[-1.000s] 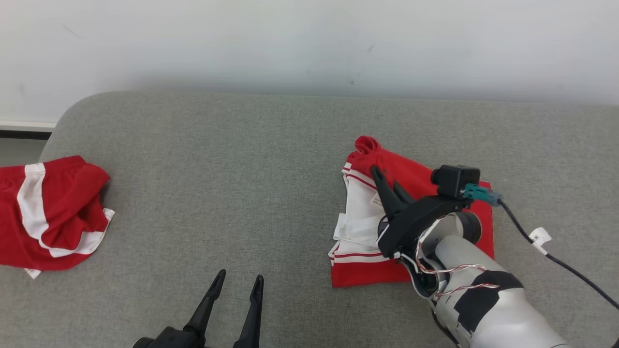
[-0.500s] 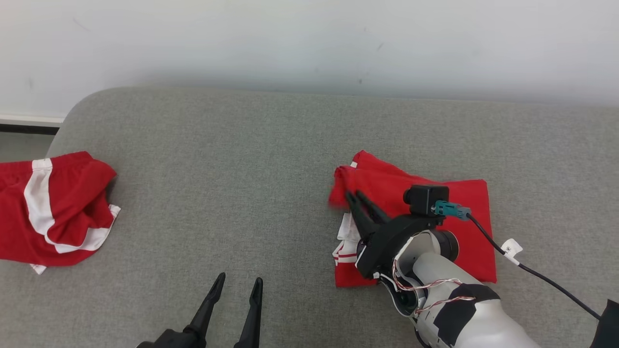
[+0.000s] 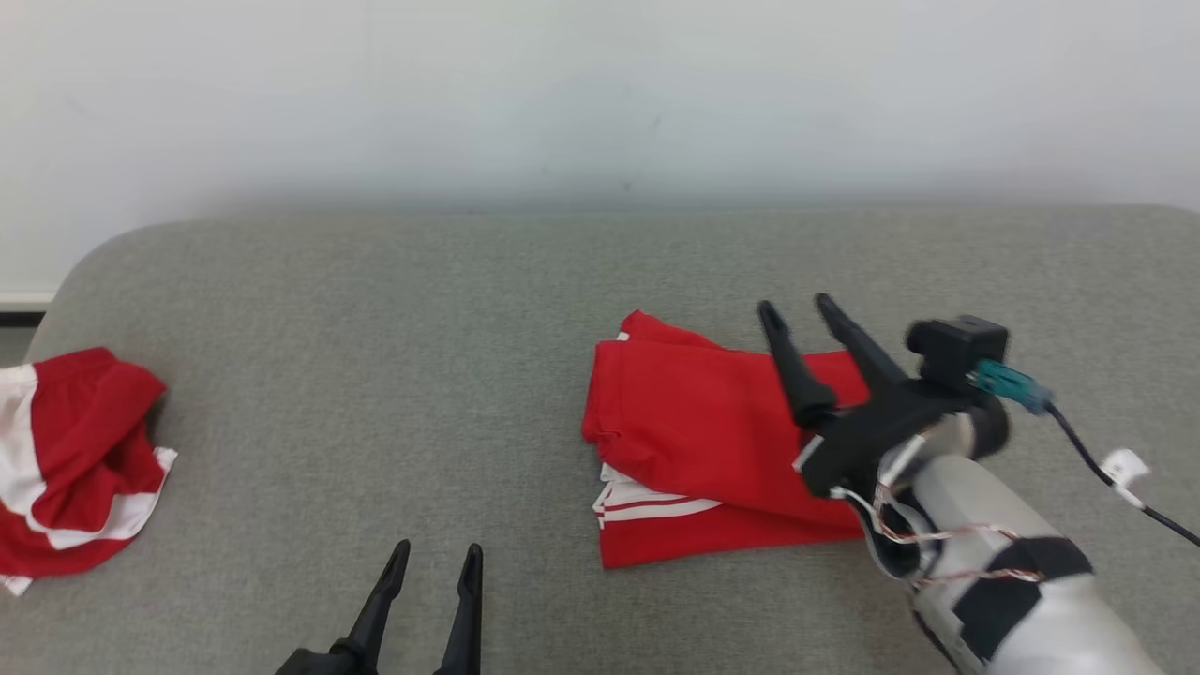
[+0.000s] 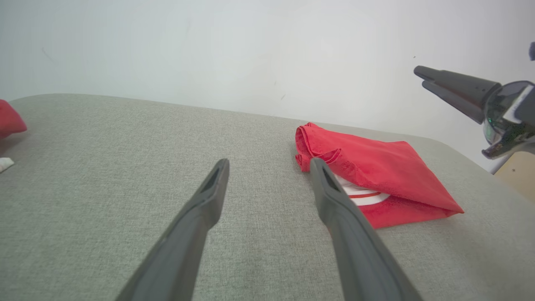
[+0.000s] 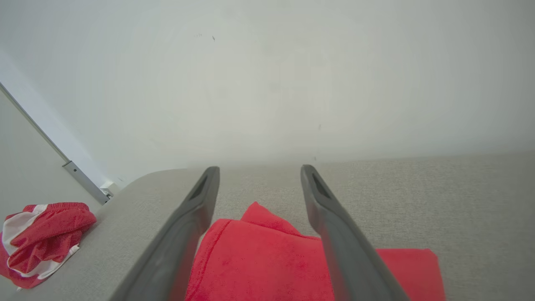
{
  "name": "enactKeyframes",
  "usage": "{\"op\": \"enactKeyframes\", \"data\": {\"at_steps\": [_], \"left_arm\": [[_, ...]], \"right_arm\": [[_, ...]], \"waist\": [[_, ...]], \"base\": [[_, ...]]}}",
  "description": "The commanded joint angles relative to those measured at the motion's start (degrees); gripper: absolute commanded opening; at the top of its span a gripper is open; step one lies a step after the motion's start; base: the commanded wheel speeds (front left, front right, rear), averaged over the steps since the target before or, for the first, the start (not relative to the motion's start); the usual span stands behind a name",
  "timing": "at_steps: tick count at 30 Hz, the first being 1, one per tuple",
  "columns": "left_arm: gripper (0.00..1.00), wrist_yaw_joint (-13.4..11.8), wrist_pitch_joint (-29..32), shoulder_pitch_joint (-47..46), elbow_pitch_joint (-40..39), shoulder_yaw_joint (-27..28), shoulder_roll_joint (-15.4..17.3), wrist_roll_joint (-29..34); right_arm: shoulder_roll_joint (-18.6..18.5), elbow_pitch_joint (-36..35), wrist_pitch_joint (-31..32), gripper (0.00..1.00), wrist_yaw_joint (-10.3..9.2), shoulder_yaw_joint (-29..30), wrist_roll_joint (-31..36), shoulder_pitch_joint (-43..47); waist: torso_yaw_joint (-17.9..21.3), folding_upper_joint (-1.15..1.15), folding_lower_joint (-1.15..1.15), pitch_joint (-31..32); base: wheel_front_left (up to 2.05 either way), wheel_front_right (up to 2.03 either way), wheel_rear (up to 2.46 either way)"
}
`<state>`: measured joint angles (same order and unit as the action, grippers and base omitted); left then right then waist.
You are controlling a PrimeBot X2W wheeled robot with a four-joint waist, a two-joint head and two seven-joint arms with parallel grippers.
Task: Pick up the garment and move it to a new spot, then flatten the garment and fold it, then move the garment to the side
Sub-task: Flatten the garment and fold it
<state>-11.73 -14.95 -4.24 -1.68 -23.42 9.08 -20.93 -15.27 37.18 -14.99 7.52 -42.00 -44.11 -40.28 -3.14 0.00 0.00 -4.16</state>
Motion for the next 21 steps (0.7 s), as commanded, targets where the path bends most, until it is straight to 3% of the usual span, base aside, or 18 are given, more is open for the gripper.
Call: {"op": "enactKeyframes", "data": {"at_steps": [1, 12, 21], "left_arm": [[1.0, -0.1, -0.3, 1.0, 0.1, 0.4, 0.0, -0.1], [1.0, -0.7, -0.3, 3.3, -0.1, 4.5, -0.2, 0.9], [1.0, 0.9, -0.3, 5.6, -2.6, 10.0, -1.1, 5.7]], "right_arm": [[-0.6, -0.8, -0.2, 1.0, -0.06, 0.7, 1.2, 1.5], [-3.1, -15.8, -0.2, 1.0, -0.06, 18.0, 18.7, 19.3], [-3.3, -25.6, -0.2, 1.0, -0.06, 23.2, 25.7, 29.7]], "waist": [[1.5, 0.0, 0.0, 1.1], [6.0, 0.0, 0.0, 4.8], [7.9, 0.0, 0.0, 6.3]], "base": [[0.0, 0.0, 0.0], [0.0, 0.0, 0.0], [0.0, 0.0, 0.0]]}}
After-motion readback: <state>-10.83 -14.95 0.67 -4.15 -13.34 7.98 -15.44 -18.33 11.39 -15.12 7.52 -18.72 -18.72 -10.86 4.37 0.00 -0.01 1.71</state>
